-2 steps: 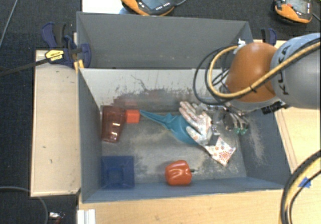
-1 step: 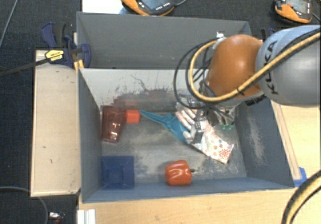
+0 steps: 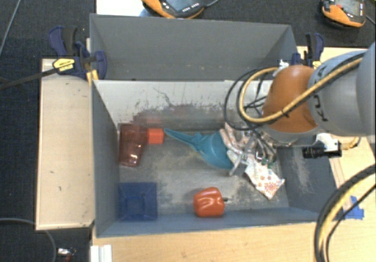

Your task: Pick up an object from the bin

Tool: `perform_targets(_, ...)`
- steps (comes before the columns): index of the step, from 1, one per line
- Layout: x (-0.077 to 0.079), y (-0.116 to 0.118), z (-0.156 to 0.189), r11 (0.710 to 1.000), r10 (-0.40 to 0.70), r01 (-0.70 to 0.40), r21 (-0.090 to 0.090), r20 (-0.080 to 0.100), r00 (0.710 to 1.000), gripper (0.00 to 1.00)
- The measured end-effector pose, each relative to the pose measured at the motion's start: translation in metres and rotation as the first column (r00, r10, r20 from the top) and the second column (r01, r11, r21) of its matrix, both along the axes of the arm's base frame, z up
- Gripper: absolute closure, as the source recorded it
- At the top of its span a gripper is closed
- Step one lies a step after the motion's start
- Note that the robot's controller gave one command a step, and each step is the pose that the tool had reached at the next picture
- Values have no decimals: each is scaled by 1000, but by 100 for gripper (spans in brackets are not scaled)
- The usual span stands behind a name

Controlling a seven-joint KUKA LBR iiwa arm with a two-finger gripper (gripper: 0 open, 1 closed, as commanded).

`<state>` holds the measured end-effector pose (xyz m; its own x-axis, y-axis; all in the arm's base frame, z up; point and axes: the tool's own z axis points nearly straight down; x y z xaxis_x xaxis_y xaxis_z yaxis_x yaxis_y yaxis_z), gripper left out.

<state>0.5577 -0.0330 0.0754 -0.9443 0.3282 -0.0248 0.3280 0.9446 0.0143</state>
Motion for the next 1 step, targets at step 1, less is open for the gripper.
perform_targets(1, 32, 37, 9, 925, 379, -379, -6, 20, 925, 0)
